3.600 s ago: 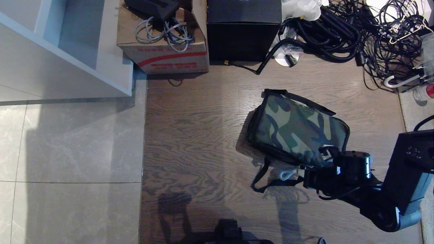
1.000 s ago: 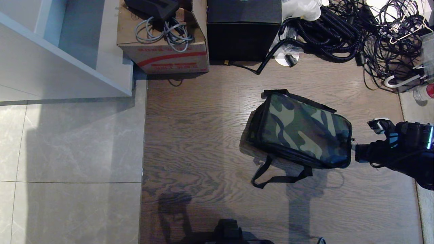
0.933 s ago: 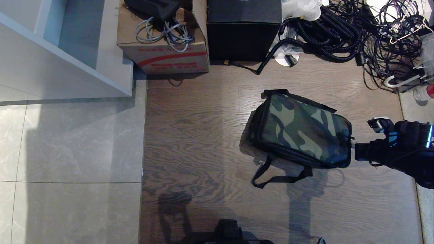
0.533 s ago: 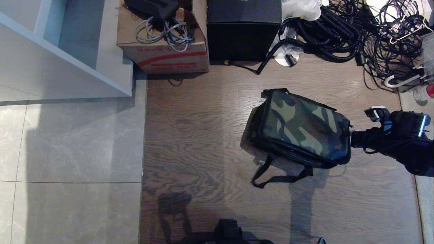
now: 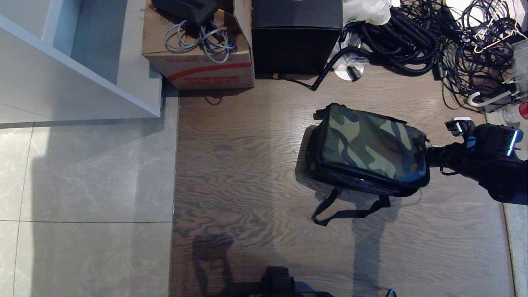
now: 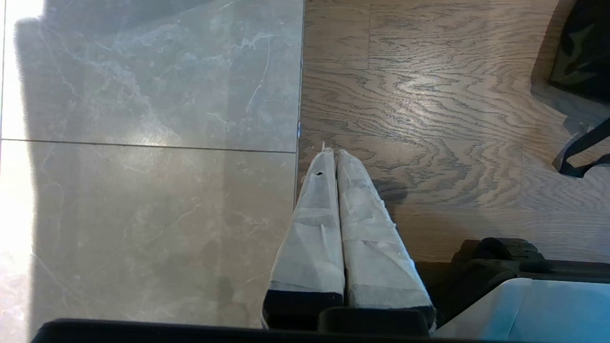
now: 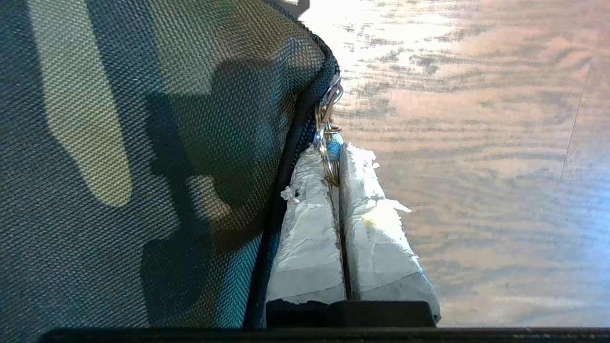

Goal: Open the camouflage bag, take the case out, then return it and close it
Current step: Open the top of the storage box

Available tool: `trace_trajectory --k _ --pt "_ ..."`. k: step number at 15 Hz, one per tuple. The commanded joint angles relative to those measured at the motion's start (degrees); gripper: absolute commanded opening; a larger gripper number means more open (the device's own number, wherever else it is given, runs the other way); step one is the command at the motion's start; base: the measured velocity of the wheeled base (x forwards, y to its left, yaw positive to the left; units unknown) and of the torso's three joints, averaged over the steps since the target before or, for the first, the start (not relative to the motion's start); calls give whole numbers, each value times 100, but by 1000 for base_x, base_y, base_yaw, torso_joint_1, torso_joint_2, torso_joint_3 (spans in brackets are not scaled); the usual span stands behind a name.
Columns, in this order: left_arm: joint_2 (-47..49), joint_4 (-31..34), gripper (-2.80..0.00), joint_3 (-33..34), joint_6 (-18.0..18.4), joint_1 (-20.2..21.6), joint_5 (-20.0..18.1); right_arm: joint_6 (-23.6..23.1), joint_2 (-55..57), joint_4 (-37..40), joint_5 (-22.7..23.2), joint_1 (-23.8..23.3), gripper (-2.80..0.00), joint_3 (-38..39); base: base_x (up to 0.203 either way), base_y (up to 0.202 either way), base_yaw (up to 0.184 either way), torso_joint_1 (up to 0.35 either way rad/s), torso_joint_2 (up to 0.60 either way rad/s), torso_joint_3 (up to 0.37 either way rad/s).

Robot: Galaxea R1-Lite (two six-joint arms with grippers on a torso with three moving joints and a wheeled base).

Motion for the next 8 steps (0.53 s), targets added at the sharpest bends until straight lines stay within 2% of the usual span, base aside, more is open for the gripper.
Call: trace_trajectory --k 1,3,4,8 --pt "0 -1 -280 0 -2 1 2 5 -4 9 16 20 -280 271 0 0 0 0 0 0" --pt "0 -1 -280 0 -2 1 2 61 71 -103 38 188 -280 451 0 0 0 0 0 0" --pt "0 -1 -280 0 -2 -3 2 250 138 -198 38 302 0 540 0 0 0 0 0 0" --pt "0 -1 -280 0 -2 1 2 1188 419 -525 17 776 0 930 0 0 0 0 0 0"
